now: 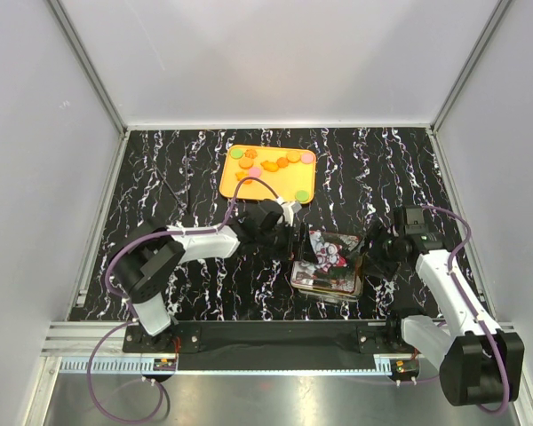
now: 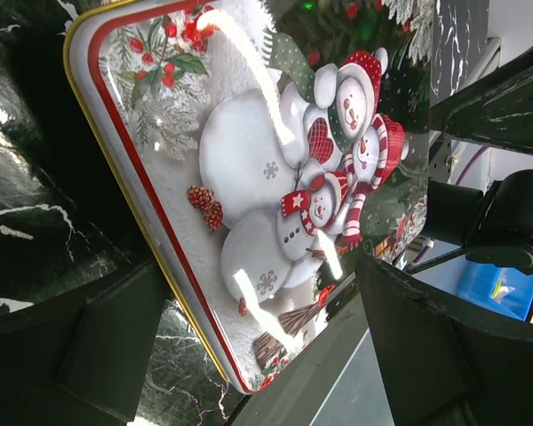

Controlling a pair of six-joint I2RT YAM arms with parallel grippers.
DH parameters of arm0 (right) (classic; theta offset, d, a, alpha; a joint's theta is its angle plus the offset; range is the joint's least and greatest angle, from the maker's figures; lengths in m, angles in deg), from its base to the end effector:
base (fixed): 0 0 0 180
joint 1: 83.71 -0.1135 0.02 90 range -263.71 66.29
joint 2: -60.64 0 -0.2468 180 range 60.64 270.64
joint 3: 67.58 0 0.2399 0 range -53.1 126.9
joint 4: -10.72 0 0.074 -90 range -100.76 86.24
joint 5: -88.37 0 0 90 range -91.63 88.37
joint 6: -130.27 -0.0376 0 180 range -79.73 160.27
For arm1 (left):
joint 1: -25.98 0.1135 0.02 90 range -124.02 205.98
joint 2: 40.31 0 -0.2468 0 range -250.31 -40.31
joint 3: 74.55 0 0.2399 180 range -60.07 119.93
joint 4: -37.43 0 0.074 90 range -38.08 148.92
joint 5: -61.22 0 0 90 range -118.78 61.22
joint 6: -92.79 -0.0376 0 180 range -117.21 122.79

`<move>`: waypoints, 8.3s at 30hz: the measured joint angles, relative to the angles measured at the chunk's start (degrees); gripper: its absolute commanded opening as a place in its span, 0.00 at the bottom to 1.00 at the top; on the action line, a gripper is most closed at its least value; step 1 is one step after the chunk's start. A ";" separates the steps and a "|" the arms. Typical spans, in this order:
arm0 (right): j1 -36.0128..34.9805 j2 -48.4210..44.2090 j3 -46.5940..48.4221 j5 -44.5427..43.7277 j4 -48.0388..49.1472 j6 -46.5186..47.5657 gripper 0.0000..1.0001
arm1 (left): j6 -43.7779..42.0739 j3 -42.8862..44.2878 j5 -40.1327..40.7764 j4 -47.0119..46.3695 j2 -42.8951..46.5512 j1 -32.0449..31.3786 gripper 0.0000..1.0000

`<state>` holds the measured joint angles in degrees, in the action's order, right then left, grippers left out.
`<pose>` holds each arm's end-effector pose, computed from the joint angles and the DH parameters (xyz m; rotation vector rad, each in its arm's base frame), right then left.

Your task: Pack the cookies

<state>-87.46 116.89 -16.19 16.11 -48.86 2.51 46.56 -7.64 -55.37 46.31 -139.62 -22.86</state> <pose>0.1682 0.0225 0.1993 0.7155 2.6743 0.6261 0.2133 -0.2696 0.1575 0.3902 2.5673 -1.2668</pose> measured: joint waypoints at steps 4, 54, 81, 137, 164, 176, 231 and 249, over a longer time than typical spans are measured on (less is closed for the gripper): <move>0.02 0.00 1.03 -2.75 -1.60 -0.96 0.77 | -0.09 0.85 0.00 0.22 -0.57 -0.31 0.90; 0.13 4.81 -6.54 4.28 17.99 0.28 0.81 | -8.17 14.03 3.93 21.11 -4.42 -1.92 0.90; 0.13 5.73 -10.38 8.98 26.53 -0.17 0.70 | -11.89 19.41 7.65 31.06 -6.14 -2.56 0.91; 0.35 18.86 -5.51 8.50 38.86 -2.67 0.78 | -15.10 22.71 7.23 33.70 -4.76 4.42 0.95; 0.94 25.66 -12.00 11.56 64.48 -9.09 0.18 | -12.00 27.39 7.89 32.06 -12.96 6.69 0.93; -4.07 9.01 -19.65 6.58 56.61 -14.03 0.36 | -14.03 28.02 6.47 34.45 -12.94 8.07 0.95; -2.45 27.74 -14.58 14.73 73.72 -12.72 0.22 | -23.02 43.12 9.35 44.44 -20.57 11.85 0.97; -5.55 23.82 -18.12 7.98 77.40 -15.82 0.00 | -23.17 43.25 9.70 44.57 -20.57 11.89 0.97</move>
<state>-93.01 140.72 -34.31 24.09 28.53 -13.32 23.39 35.61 -45.66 90.88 -160.19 -10.97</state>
